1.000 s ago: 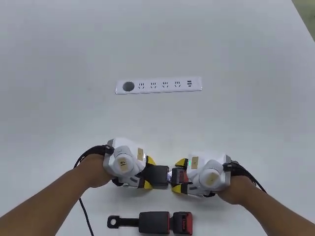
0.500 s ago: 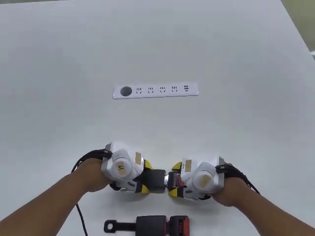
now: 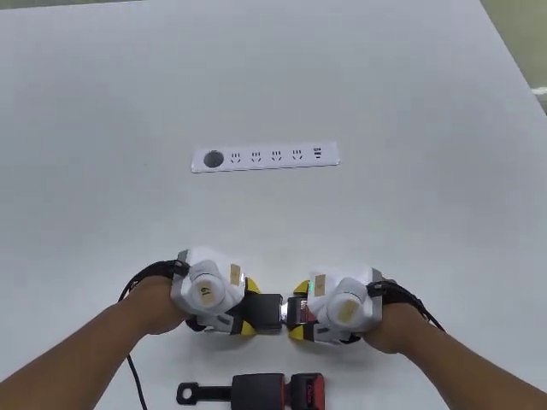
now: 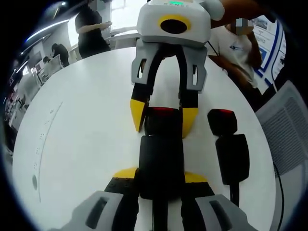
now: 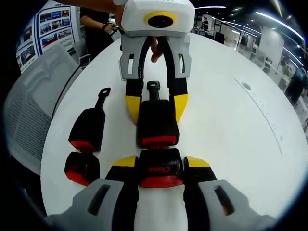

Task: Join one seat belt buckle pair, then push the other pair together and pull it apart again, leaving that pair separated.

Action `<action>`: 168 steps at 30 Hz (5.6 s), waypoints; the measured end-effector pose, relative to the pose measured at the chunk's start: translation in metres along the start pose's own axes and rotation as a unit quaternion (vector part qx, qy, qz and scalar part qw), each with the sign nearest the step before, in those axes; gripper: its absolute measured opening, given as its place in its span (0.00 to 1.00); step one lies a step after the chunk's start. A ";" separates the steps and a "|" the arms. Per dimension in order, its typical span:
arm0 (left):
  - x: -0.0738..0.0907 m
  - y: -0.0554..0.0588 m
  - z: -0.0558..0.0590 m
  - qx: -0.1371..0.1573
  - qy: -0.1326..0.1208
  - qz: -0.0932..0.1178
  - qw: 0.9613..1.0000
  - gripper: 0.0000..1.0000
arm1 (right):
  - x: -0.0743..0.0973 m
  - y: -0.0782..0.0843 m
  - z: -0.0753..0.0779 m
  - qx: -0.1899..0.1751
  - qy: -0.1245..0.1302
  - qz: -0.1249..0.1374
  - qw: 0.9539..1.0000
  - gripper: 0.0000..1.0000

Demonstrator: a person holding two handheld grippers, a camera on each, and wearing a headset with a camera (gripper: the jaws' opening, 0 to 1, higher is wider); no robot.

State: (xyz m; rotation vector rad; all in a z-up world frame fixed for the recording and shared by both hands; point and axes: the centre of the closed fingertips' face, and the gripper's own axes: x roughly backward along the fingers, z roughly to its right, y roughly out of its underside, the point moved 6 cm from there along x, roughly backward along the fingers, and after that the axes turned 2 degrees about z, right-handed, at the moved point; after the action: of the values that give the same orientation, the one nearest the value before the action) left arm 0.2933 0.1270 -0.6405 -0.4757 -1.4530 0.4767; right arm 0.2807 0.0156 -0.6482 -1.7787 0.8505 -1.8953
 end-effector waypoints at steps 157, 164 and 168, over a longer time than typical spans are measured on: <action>0.111 -0.007 0.070 0.342 -0.294 0.260 0.854 1.00 | 0.170 0.025 -0.052 -0.258 0.395 0.189 0.861 0.89; 0.119 -0.002 0.099 0.343 -0.313 0.272 0.843 1.00 | 0.172 0.028 -0.079 -0.279 0.408 0.195 0.847 0.91; 0.122 0.005 0.115 0.339 -0.313 0.272 0.844 1.00 | 0.171 0.029 -0.094 -0.280 0.409 0.197 0.846 0.92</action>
State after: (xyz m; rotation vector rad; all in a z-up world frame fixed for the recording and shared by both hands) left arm 0.1856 0.2035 -0.5369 -0.1361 -1.6144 1.6647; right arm 0.1660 -0.1044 -0.5410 -0.8093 2.0579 -2.2276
